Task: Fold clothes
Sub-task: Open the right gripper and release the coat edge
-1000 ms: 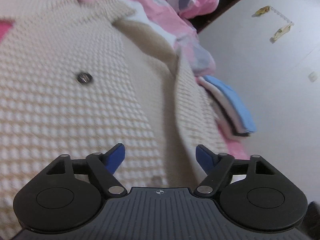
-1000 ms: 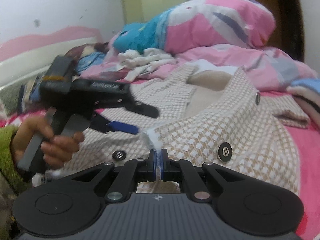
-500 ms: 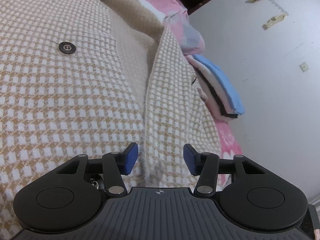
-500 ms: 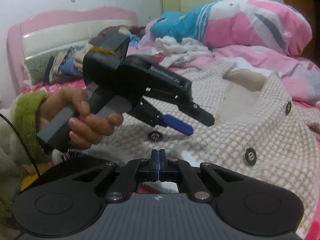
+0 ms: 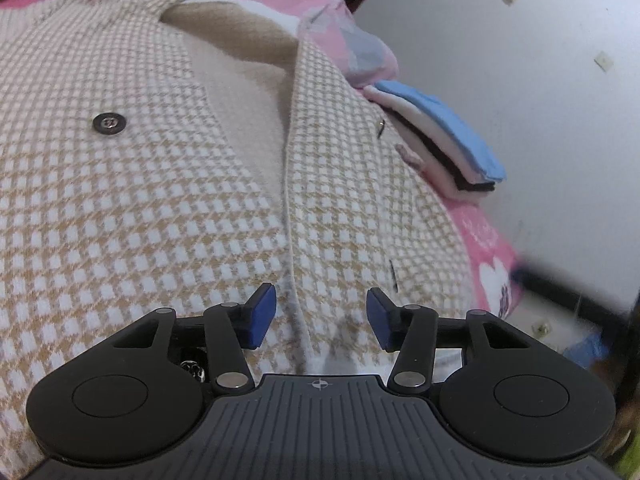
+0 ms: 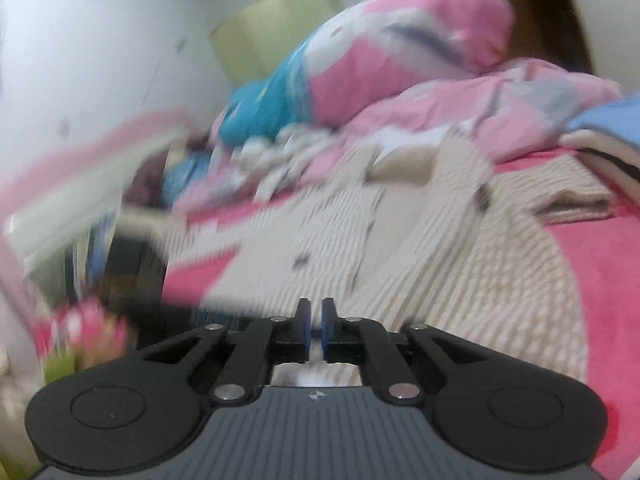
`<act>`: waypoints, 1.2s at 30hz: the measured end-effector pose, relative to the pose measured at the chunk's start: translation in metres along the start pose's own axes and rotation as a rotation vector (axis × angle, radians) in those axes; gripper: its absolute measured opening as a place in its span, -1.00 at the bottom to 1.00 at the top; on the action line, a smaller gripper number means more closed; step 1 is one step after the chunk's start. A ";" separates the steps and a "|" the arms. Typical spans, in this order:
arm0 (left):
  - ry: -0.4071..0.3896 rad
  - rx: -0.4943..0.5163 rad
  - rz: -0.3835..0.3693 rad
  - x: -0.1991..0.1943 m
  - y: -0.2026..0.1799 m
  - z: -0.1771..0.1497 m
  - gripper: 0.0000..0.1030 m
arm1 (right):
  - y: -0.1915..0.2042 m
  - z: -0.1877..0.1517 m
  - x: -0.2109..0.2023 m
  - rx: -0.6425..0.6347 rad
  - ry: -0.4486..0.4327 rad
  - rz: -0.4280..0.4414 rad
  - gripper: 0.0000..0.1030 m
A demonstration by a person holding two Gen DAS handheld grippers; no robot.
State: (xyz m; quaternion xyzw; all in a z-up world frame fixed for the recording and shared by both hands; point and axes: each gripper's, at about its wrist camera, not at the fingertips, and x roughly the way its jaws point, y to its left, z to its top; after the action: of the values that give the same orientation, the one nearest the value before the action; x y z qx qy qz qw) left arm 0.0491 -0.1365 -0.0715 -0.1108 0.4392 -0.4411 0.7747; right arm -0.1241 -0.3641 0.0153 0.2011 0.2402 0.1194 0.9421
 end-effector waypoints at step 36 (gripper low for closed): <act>-0.075 -0.054 -0.019 0.063 0.012 0.039 -0.46 | -0.156 0.210 0.320 0.227 0.243 -0.439 0.20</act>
State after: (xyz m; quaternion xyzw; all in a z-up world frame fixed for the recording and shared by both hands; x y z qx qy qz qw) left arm 0.1005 -0.1868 -0.0922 -0.1525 0.4207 -0.4320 0.7830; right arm 0.2752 -0.4674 -0.0131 0.2328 0.4010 -0.0920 0.8812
